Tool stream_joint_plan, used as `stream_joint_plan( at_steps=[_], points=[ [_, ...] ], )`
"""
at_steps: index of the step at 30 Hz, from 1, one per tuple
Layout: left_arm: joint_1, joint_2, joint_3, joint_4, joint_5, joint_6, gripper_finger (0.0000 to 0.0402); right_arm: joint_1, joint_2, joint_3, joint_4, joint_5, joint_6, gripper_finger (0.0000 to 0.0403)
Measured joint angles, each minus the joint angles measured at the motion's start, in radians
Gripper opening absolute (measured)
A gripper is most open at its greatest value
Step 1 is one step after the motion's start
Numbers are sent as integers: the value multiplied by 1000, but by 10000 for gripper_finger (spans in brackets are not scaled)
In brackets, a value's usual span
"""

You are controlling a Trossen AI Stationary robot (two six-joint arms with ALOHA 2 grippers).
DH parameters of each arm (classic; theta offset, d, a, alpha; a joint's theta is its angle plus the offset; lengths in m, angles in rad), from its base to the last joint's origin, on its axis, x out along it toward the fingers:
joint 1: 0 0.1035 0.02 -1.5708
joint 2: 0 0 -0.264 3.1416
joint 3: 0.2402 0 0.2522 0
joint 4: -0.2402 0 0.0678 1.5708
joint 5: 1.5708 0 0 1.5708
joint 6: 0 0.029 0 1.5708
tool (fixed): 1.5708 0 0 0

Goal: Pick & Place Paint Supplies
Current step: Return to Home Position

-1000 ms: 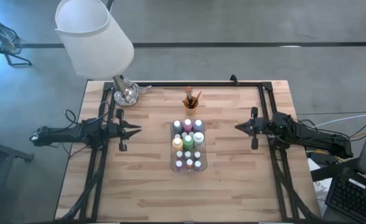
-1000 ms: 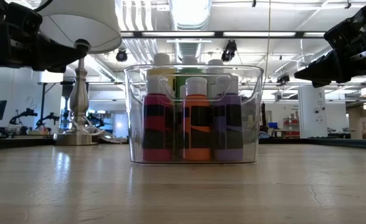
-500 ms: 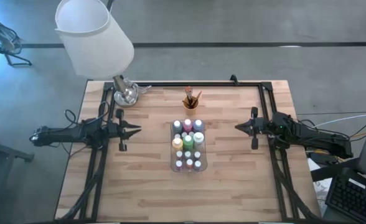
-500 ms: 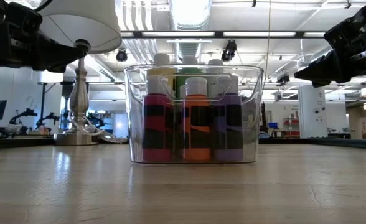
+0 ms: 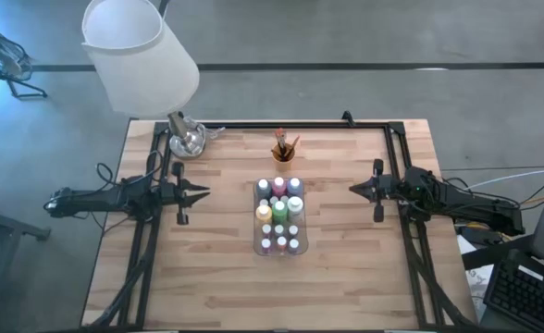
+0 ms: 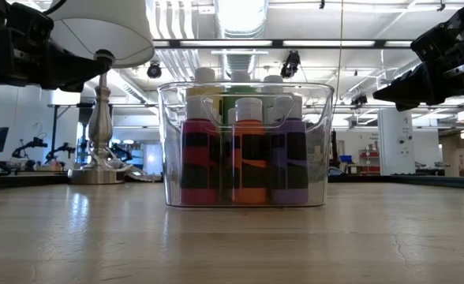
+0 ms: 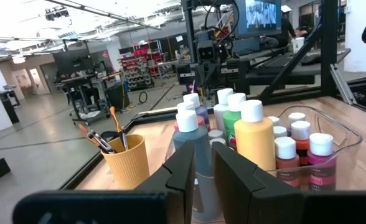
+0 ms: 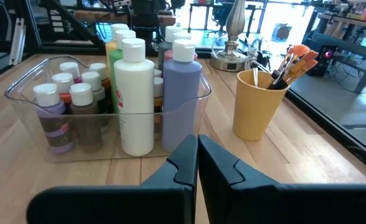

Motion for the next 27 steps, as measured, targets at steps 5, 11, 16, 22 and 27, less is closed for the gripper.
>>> stream_joint_plan(
  at_steps=[5, 11, 16, 22, 27],
  points=[
    [0, 0, 0, 0, 0, 0, 60, 1, 0, 0, 0, 0, 5, 8],
    [0, 0, 0, 1, 0, 0, 60, 5, 0, -1, 4, 0, 139, 8],
    [0, 0, -1, 1, 0, 0, 60, 36, 0, -2, 9, 0, 191, 8],
    [0, 0, -1, 1, 0, 0, 60, 92, 0, -15, 57, 0, 148, 8],
    [0, 0, -1, 2, 0, 0, 60, 103, 0, -16, 60, 1, 91, 8]
  ],
)
